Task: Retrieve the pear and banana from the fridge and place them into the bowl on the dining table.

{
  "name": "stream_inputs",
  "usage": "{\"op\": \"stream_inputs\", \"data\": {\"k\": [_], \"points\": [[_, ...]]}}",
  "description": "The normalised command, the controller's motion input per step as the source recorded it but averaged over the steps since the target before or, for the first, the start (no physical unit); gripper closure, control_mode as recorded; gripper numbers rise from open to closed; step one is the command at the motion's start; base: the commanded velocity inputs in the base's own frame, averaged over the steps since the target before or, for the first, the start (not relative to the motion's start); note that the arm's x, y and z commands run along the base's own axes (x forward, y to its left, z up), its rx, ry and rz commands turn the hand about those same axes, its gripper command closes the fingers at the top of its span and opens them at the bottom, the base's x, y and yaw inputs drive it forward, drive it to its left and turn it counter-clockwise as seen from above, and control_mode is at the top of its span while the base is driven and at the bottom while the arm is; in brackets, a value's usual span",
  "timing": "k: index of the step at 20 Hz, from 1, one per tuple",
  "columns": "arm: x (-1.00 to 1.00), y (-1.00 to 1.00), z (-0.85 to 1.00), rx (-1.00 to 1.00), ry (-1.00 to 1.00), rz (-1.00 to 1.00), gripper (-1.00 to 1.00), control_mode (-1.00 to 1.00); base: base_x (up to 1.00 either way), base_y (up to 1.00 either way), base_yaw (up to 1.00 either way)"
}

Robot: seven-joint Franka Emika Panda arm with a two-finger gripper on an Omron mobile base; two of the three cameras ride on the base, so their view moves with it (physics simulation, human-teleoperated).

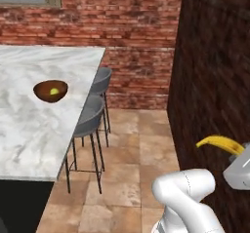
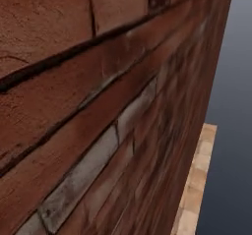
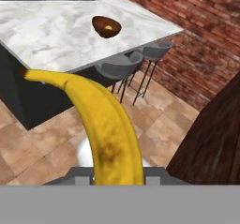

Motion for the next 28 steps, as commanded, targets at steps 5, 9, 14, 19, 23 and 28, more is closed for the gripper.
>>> {"op": "stream_inputs", "data": {"k": [5,9,14,19,23,28], "points": [[0.00,0.00,0.00,0.00,0.00,0.00,1.00,1.00,1.00,-0.10,0.33],[0.00,0.00,0.00,0.00,0.00,0.00,1.00,1.00,1.00,-0.05,0.34],[0.00,0.00,0.00,0.00,0.00,0.00,1.00,1.00,1.00,-0.14,0.36],[0.00,0.00,0.00,0.00,0.00,0.00,1.00,1.00,0.98,-0.18,0.42],[0.00,0.00,0.00,0.00,0.00,0.00,1.00,1.00,0.93,-0.21,0.47],[0.00,0.00,0.00,0.00,0.00,0.00,1.00,1.00,0.91,-0.20,0.48]]}}
